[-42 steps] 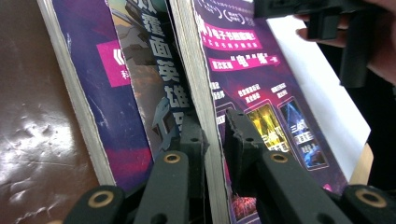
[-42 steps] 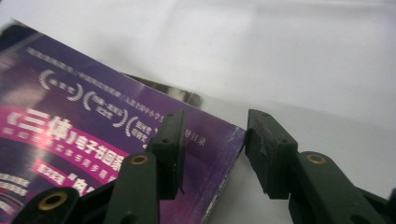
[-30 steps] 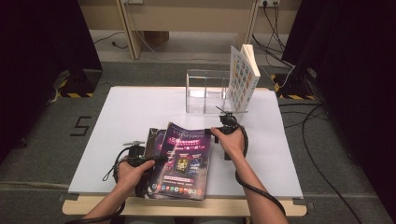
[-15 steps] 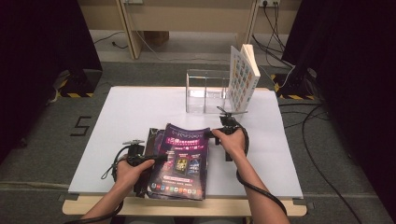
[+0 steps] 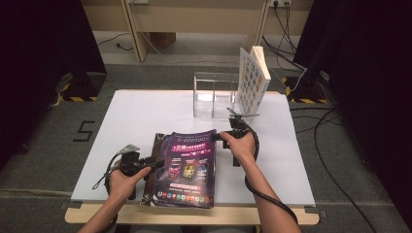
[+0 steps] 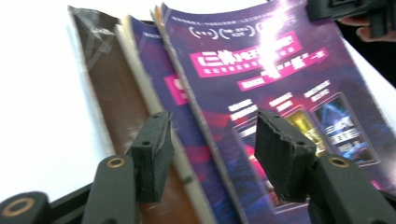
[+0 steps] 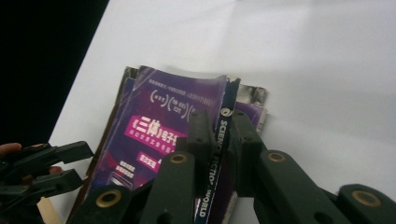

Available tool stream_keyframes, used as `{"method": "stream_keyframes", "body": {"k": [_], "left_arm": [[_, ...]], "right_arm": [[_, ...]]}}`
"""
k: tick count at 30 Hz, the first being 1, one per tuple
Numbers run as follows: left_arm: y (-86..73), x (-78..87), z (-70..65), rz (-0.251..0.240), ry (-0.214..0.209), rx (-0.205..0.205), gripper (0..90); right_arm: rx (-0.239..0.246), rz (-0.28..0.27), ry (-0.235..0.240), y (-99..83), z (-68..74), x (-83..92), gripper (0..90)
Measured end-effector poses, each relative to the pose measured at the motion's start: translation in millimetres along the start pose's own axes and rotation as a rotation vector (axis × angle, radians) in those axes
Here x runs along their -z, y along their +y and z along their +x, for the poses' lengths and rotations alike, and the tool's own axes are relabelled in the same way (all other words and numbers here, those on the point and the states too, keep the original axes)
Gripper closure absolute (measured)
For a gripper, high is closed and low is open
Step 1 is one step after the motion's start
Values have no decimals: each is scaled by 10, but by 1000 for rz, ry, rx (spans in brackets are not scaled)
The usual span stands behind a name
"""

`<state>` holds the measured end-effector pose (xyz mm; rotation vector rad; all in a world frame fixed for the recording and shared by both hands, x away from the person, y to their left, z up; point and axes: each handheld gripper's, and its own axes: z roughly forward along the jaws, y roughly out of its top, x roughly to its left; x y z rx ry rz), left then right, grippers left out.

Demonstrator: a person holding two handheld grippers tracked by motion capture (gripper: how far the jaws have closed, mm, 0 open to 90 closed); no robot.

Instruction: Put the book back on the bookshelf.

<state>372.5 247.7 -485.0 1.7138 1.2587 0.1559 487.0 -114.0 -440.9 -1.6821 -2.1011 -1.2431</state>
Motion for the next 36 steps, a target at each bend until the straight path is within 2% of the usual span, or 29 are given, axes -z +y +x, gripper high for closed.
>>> {"method": "stream_keyframes", "body": {"k": [4,9,11,14,17,23,36], "left_arm": [[-43,66,66,-33,15,-20,485],[-69,153,149,-56,7,14,472],[-61,187,178,-72,-1,29,484],[-53,212,201,-90,10,23,477],[-63,210,204,-91,7,22,460],[-80,202,213,-89,17,20,458],[-82,213,226,-98,25,23,432]], "right_arm": [[1,-11,8,19,62,31,820],[37,-22,10,35,118,48,823],[28,-31,26,42,159,80,831],[36,-60,49,64,227,136,842],[45,-73,49,95,290,185,847],[91,-122,16,138,374,307,848],[146,-194,-31,151,466,485,848]]}}
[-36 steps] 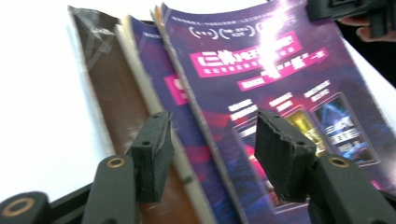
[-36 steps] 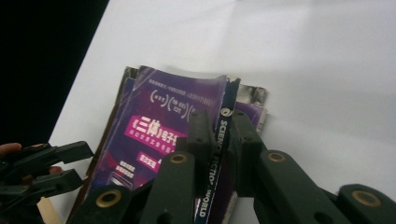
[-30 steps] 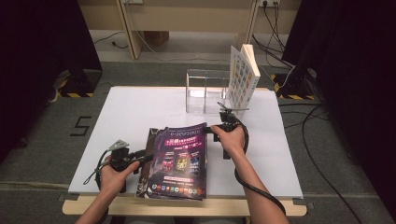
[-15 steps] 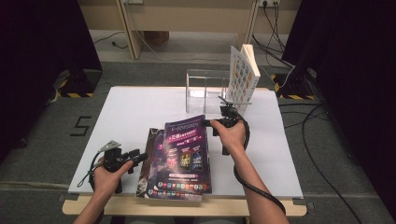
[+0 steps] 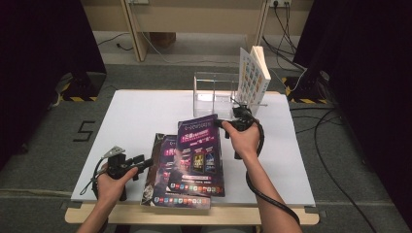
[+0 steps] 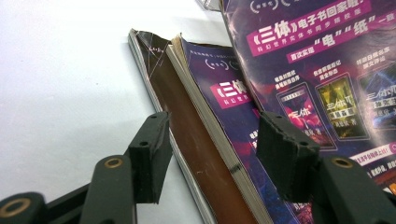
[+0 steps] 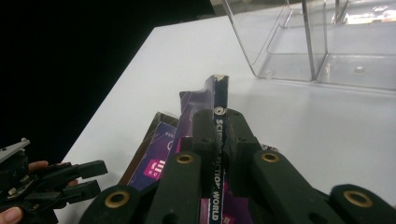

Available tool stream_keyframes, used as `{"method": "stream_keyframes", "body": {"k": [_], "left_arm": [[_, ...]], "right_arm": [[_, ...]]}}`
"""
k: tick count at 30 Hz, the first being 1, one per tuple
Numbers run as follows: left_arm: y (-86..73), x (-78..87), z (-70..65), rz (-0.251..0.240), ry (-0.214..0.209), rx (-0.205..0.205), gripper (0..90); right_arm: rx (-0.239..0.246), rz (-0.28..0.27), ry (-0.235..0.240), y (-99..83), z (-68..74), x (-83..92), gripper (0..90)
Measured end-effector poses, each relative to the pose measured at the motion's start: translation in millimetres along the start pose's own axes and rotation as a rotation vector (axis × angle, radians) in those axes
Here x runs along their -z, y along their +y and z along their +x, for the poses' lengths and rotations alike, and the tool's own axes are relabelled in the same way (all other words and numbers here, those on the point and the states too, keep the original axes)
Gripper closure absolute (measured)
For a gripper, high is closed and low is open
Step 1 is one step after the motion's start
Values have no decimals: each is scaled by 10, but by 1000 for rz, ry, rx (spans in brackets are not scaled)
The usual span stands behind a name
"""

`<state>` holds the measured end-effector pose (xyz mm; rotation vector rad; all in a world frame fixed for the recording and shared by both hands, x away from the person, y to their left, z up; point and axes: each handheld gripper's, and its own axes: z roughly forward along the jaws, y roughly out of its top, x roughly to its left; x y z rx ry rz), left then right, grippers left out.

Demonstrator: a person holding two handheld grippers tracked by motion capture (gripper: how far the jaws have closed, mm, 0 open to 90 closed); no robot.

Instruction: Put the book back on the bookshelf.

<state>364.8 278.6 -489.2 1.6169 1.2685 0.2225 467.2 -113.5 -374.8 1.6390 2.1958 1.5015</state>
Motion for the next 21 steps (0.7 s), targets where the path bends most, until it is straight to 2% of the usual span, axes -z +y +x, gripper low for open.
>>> {"method": "stream_keyframes", "body": {"k": [5,8,21], "left_arm": [[5,1,4,-14,-11,23,394],[8,0,10,-20,-1,26,369],[8,11,22,-19,22,2,361]], "right_arm": [[29,-34,-23,41,41,78,848],[31,-48,-28,61,53,119,848],[52,-99,-48,138,64,253,848]]}}
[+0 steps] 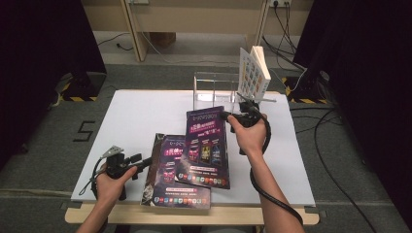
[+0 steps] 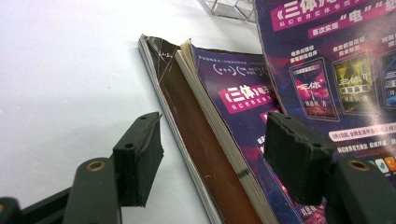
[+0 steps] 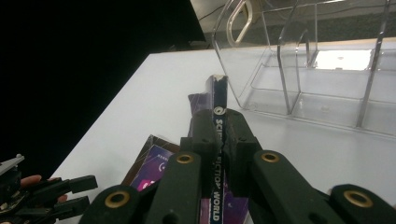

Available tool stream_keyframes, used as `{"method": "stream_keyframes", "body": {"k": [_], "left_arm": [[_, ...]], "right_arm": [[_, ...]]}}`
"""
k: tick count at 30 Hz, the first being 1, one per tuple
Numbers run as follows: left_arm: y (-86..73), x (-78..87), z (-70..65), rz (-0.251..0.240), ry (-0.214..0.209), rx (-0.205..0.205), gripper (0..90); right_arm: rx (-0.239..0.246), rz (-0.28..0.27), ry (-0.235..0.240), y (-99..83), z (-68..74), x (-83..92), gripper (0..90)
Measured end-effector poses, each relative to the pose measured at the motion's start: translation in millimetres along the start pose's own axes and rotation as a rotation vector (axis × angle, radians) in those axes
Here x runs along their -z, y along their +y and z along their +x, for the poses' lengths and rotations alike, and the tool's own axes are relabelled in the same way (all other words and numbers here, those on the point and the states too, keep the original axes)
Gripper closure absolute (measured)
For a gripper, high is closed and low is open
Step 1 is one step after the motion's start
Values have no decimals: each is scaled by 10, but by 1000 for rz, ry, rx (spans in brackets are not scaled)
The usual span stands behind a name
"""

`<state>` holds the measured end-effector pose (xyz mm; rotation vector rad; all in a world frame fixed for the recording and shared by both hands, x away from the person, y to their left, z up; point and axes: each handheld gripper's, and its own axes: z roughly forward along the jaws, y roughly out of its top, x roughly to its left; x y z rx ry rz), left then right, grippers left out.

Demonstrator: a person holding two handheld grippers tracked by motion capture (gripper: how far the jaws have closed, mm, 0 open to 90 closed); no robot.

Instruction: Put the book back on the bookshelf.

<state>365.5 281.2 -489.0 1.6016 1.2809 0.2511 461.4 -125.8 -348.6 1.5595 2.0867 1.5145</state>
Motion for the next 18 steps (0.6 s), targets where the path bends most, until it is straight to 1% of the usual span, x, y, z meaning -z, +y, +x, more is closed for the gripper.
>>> {"method": "stream_keyframes", "body": {"k": [5,10,11,13,15,18], "left_arm": [[-3,-6,3,8,0,-5,364],[-3,-9,-6,9,-5,-14,368],[-3,-8,-5,7,-7,-13,369],[-4,-7,-1,6,-6,-11,372],[-4,-7,0,3,-5,-8,374],[-3,-6,1,5,-6,-11,376]], "right_arm": [[21,-20,-18,30,-5,40,848],[28,-33,-28,45,-9,69,847],[33,-37,-31,49,-14,74,847],[25,-39,-34,55,-7,85,847],[39,-49,-39,68,-15,98,848],[47,-63,-44,88,-15,122,848]]}}
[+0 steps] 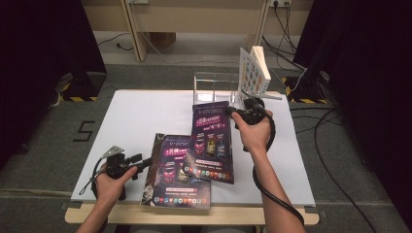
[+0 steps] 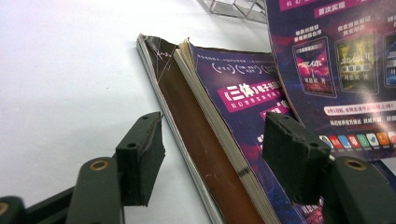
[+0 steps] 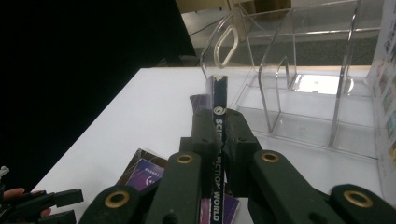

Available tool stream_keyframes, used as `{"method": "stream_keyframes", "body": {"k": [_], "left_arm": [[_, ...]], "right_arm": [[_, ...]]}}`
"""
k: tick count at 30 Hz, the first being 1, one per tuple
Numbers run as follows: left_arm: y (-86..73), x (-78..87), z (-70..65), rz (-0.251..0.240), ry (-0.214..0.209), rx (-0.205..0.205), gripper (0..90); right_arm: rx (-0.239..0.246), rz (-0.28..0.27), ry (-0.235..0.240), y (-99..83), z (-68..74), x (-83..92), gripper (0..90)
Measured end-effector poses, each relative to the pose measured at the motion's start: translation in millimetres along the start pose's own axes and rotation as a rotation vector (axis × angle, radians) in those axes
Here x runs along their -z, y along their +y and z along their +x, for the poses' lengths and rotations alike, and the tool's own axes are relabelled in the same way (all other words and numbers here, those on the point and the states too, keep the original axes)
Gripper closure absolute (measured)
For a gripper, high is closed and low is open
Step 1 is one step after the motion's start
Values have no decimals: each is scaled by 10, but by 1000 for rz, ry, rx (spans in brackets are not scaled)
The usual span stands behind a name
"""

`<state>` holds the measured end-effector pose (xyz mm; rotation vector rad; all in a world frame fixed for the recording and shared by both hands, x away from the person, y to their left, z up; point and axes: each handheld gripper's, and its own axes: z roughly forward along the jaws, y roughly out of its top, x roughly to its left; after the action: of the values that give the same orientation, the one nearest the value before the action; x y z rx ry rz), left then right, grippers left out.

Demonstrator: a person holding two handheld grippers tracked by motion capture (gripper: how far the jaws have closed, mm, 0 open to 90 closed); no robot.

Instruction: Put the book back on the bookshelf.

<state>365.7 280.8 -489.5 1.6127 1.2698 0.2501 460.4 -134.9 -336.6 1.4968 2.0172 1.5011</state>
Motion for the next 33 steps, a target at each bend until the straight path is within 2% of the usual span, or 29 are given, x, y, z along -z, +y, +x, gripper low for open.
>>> {"method": "stream_keyframes", "body": {"k": [5,16,22,33], "left_arm": [[-1,-1,2,1,0,-1,377],[-6,-5,11,4,0,1,379],[-3,-2,13,1,0,-1,380],[-7,-15,13,2,-1,2,381]], "right_arm": [[-3,-25,-11,34,-6,37,848],[32,-104,-49,108,-34,126,848],[25,-136,-66,140,-50,174,848],[39,-190,-109,222,-82,240,848]]}}
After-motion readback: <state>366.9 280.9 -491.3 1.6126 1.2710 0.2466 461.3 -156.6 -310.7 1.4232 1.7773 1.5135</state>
